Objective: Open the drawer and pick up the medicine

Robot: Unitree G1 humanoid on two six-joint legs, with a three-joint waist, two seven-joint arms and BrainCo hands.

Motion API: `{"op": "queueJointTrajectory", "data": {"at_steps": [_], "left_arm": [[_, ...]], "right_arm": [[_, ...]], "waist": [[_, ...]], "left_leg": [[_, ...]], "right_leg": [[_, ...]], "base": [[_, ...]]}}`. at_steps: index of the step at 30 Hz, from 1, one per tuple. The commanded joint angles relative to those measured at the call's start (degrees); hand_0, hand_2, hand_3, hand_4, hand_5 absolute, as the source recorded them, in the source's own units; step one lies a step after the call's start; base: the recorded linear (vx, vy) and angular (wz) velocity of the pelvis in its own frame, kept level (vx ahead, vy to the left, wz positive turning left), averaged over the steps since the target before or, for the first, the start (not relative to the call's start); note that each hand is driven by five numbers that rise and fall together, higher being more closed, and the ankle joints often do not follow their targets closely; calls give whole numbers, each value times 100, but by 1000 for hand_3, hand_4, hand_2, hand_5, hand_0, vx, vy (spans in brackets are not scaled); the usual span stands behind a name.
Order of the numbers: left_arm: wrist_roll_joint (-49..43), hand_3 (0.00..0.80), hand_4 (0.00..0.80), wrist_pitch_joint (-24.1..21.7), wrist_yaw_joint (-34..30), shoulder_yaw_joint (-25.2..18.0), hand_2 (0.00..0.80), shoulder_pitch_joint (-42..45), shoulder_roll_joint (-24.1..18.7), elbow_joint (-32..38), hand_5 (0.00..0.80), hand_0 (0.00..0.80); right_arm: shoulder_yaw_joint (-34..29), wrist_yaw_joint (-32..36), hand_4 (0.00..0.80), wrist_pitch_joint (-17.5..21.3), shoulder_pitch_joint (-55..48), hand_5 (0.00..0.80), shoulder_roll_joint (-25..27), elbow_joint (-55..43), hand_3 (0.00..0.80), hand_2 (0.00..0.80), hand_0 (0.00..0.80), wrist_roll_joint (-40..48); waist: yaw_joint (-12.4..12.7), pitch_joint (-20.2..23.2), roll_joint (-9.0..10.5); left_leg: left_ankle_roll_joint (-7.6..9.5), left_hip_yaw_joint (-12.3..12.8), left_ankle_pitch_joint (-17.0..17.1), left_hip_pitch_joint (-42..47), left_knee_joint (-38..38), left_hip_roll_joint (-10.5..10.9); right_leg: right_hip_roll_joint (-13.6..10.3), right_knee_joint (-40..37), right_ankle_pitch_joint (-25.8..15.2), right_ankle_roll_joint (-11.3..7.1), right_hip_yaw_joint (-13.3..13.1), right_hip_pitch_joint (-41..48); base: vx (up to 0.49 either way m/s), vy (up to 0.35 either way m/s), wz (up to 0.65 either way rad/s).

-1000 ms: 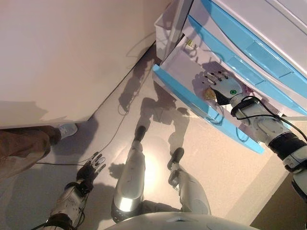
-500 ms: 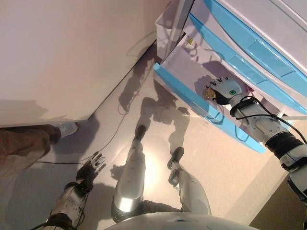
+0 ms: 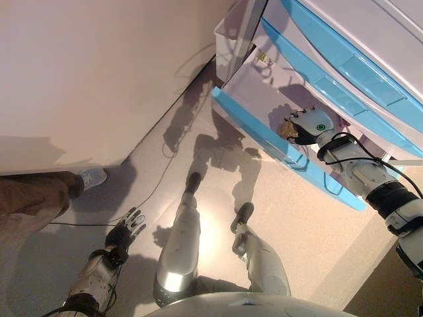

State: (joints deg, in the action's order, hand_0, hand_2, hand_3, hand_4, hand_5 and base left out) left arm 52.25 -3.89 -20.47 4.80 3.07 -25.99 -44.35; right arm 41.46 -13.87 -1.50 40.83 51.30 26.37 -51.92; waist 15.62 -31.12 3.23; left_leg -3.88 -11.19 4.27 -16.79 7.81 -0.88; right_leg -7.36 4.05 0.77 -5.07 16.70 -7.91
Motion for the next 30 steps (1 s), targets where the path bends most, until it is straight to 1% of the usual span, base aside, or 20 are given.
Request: {"op": "queueJointTrajectory", "data": {"at_steps": [1,5,8,14,24,30], "left_arm": [[102,0,0,-7,-70,90,0,273,-251,97,0,0],[82,0,0,-9,-56,83,0,291,-250,142,0,0],[98,0,0,-4,-60,46,0,321,-258,172,0,0],[76,0,0,5,-77,-51,0,450,-245,247,0,0],[-57,0,0,7,-62,-253,0,653,-58,264,0,0],[-131,0,0,9,-38,-359,0,746,61,231,0,0]], "right_arm": [[234,-125,800,-64,280,800,257,-255,800,800,800,-13],[196,-53,800,-60,322,800,330,-447,800,800,800,13],[116,-18,800,-24,299,800,480,-744,800,800,800,17],[-239,296,800,18,174,800,890,-1822,800,800,800,199],[-1339,900,800,294,-431,800,1595,-3861,800,800,800,374],[-2039,1057,800,565,-908,800,1810,-4611,800,800,800,710]], "waist": [[-7,133,85],[-17,133,103],[-45,133,129],[-134,224,187],[-389,613,335],[-513,844,396]], "left_leg": [[371,140,-657,-346,543,377],[377,159,-655,-280,495,367],[374,190,-660,-209,450,351],[363,267,-672,0,306,310],[350,485,-716,372,58,194],[344,586,-740,540,-47,137]], "right_leg": [[106,238,-305,-126,-118,-378],[112,227,-311,-136,-137,-341],[119,199,-311,-150,-167,-287],[139,120,-313,-185,-273,-152],[185,-34,-283,-238,-490,82],[211,-110,-274,-259,-617,189]], "base": [[0,0,0],[0,0,0],[0,0,0],[0,5,-6],[16,10,-14],[15,6,-14]]}}
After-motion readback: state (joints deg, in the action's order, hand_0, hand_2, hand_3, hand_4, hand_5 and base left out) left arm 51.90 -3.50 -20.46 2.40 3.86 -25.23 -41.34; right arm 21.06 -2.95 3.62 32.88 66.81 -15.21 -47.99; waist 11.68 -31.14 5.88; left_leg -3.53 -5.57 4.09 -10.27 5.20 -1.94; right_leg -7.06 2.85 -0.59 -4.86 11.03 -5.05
